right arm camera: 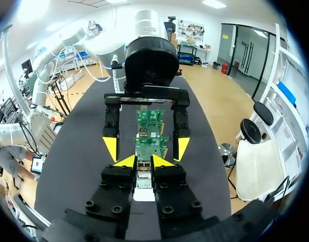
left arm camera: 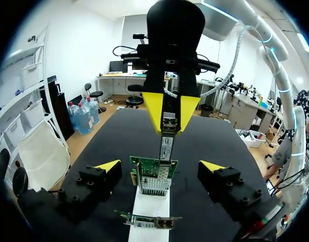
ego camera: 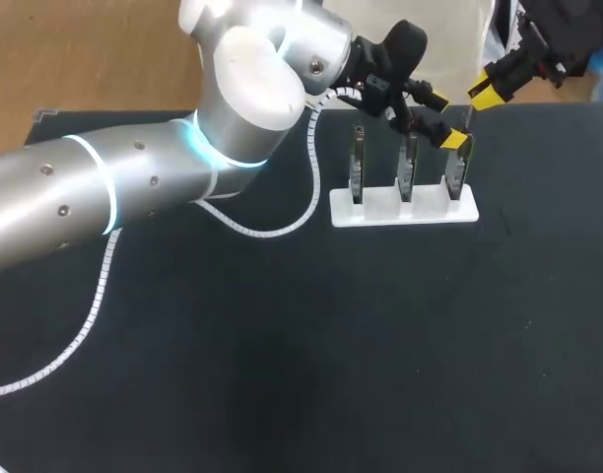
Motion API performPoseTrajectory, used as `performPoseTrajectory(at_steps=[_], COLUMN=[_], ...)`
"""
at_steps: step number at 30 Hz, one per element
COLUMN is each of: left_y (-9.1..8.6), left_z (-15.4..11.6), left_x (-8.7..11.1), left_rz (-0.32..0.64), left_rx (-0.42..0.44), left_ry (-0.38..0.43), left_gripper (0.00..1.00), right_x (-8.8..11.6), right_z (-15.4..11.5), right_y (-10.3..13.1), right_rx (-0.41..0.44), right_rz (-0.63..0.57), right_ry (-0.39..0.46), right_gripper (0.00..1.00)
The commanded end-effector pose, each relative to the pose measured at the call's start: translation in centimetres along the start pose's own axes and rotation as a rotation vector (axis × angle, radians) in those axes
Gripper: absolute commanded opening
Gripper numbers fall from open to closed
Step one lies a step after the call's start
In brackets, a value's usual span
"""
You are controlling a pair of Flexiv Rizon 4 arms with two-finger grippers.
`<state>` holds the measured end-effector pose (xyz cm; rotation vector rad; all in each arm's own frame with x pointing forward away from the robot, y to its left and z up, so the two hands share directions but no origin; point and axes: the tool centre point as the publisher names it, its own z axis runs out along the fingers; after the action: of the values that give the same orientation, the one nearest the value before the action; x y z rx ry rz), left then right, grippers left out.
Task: Pick up the optical module with the left hand, and insert it into the network port with the right hand.
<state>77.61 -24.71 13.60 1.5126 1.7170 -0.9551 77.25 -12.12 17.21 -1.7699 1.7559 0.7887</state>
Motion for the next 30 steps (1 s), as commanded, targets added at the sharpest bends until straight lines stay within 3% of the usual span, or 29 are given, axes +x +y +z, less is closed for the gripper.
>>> performPoseTrajectory(at_steps=[1,30], left_y=[0.03,0.03], left_z=[-0.01,-0.01], left_x=[-0.08,-0.08], left_rz=[-0.002,-0.002], left_rx=[0.001,0.001], left_ry=[0.004,0.004], left_gripper=[1.00,1.00], right_x=[-0.02,-0.15], right_z=[0.14,0.14], right_y=[-0.24,-0.41], right_rx=[-0.003,-0.007], right_rz=[-0.006,-0.011], right_ry=[-0.003,-0.006], right_gripper=[0.00,0.00])
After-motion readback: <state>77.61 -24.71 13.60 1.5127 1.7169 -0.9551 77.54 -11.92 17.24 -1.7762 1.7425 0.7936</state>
